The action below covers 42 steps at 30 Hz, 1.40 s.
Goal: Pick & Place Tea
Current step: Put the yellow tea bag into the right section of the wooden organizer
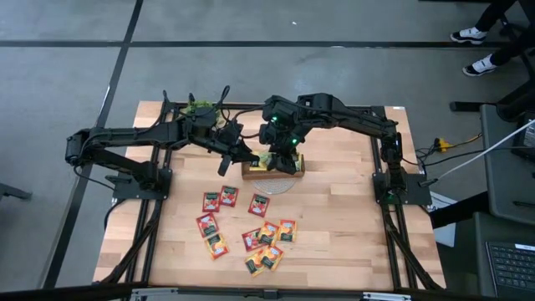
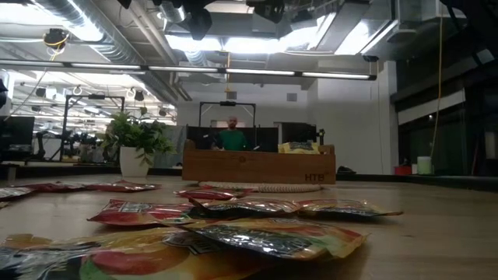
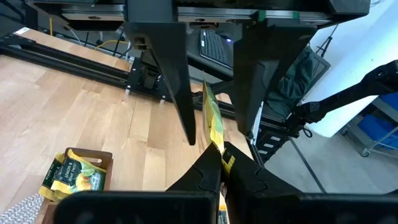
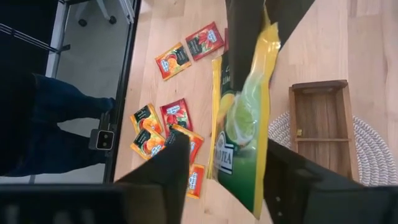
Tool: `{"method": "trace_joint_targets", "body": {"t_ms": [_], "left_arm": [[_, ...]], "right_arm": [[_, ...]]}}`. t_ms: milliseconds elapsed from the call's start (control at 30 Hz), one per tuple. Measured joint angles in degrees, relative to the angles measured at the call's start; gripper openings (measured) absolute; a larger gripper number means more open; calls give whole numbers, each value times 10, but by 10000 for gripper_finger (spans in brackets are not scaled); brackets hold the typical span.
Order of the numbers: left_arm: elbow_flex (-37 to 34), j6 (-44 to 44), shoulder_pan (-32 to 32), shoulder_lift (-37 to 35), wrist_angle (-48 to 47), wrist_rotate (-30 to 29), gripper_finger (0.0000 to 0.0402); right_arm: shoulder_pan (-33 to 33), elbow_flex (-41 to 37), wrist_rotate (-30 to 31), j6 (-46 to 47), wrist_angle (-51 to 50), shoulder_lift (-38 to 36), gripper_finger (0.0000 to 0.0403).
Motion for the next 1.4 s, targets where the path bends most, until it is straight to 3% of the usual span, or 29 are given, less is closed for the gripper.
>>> {"method": "trace_joint_targets", "body": {"t_ms": [133,267,667,900,1000,1233,1400], "left_arm": [[0,0,0,0,0,0,4],[0,-1,0,0,0,0,2],[0,-11,0,0,1,0,6],[0,-23,1,-4,1,4,36],[0,-44,2,-6,4,0,65],[0,-73,1,-8,5,0,139],[0,-73,1,-8,3,-1,158]], "right_arm": [[0,0,0,1,0,0,204],[0,0,0,2,0,0,195],[-1,0,0,-7,0,0,18],[-1,0,10,-15,-21,0,32],[-1,0,26,-17,-32,-1,17],[-1,0,29,-17,-47,-1,25],[-1,1,29,-17,-47,-8,17]]}}
